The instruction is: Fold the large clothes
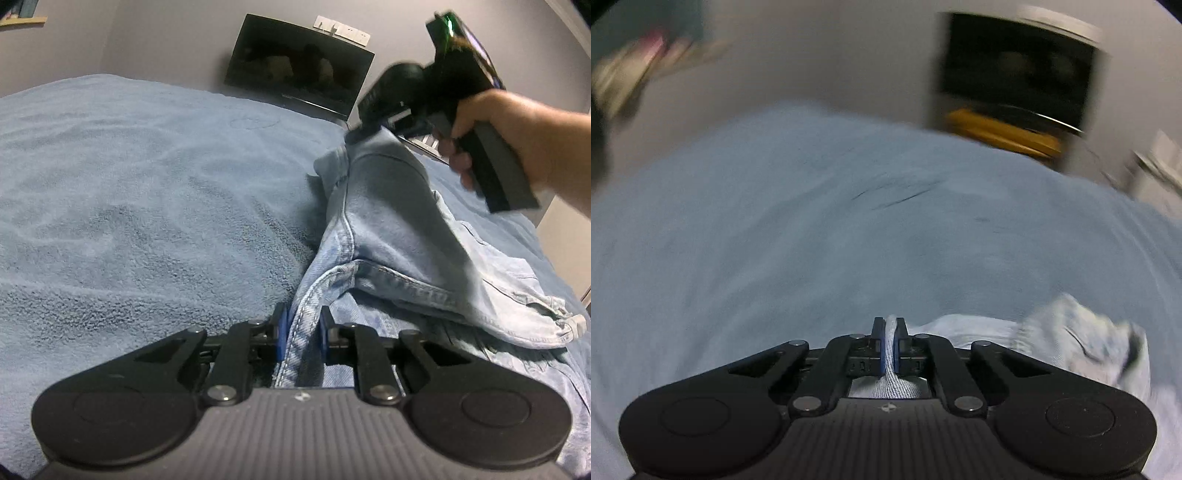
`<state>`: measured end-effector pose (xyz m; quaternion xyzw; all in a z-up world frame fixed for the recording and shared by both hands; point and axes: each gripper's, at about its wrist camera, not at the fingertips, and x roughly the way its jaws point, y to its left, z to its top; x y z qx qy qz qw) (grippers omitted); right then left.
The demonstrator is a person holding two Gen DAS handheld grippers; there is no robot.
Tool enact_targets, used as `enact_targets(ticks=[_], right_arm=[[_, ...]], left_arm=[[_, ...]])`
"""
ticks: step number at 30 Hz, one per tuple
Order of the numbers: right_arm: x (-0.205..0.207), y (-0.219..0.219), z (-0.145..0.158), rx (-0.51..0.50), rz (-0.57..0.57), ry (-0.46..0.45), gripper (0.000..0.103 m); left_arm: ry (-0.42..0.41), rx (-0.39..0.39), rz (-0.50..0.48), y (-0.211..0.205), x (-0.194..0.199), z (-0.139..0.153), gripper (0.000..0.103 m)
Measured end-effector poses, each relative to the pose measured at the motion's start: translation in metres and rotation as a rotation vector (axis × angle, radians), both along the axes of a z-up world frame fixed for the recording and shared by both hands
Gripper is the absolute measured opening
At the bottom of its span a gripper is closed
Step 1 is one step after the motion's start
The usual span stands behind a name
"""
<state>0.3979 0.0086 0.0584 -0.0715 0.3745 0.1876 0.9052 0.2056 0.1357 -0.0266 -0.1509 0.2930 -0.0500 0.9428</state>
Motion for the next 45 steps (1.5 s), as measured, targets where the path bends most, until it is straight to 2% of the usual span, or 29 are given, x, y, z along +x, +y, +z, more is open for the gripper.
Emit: enact_targets(ticks=[2,5,6,7,8,10,13,15,18,21,28,30,32,34,36,38,40,42,45], right_arm=[[-0.002,-0.008,-0.013,-0.006,-0.067,-0.003,0.004],[-0.004,-0.021,-0.025,0.091,-0.116,0.008,0.007],[-0.008,-0.024,-0.024,0.109,-0.131,-0.004,0.022],[-0.010,-0.029,-0.023,0.126,-0.139,-0.023,0.041],[-0.012,-0.036,-0.020,0.144,-0.138,-0.044,0.045],[-0.016,-0.044,-0.017,0.172,-0.137,-0.062,0.047],[-0.027,-0.063,-0.010,0.244,-0.069,-0.047,0.047],[-0.033,-0.073,-0.005,0.295,-0.012,-0.005,0.049],[-0.043,-0.075,0.000,0.227,0.009,-0.019,0.051],[-0.046,-0.076,-0.005,0.248,-0.004,-0.016,0.051],[-0.034,-0.034,-0.055,0.248,-0.028,-0.003,0.051],[-0.034,-0.018,-0.067,0.224,-0.046,-0.022,0.051],[-0.033,-0.006,-0.076,0.170,-0.049,0.003,0.051],[-0.036,-0.006,-0.070,0.164,-0.037,-0.022,0.051],[-0.047,-0.017,-0.054,0.207,-0.018,-0.065,0.051],[-0.068,-0.032,-0.035,0.225,0.007,-0.131,0.051],[-0.088,-0.045,-0.020,0.243,0.054,-0.143,0.047],[-0.104,-0.054,-0.015,0.264,0.101,-0.103,0.043],[-0.118,-0.057,-0.023,0.275,0.143,0.034,0.038]], left_arm=[[0.014,0.019,0.004,-0.001,0.001,0.000,0.013],[0.053,0.003,0.022,0.006,0.003,-0.003,0.013],[0.062,-0.005,0.029,0.007,0.004,-0.004,0.013],[0.066,-0.006,0.031,0.008,0.005,-0.004,0.013],[0.069,-0.002,0.031,0.008,0.006,-0.004,0.013],[0.071,0.004,0.032,0.008,0.008,-0.004,0.013],[0.070,-0.011,0.034,0.009,0.008,-0.004,0.013],[0.070,-0.014,0.036,0.005,0.009,-0.006,0.013],[0.069,-0.008,0.036,0.005,0.009,-0.006,0.013],[0.068,-0.015,0.037,0.006,0.005,-0.007,0.013],[0.068,-0.011,0.036,0.006,0.003,-0.008,0.013],[0.072,-0.017,0.035,0.007,0.004,-0.008,0.013],[0.076,-0.021,0.035,0.009,0.005,-0.008,0.013],[0.077,-0.025,0.035,0.010,0.006,-0.007,0.013],[0.059,-0.036,0.040,0.012,0.006,-0.006,0.013],[0.006,-0.065,0.041,0.014,0.003,-0.002,0.013],[-0.037,-0.068,0.038,0.014,0.000,0.003,0.013],[-0.048,-0.042,0.018,0.011,-0.001,0.004,0.013],[-0.017,-0.009,-0.002,0.006,0.003,0.001,0.013]])
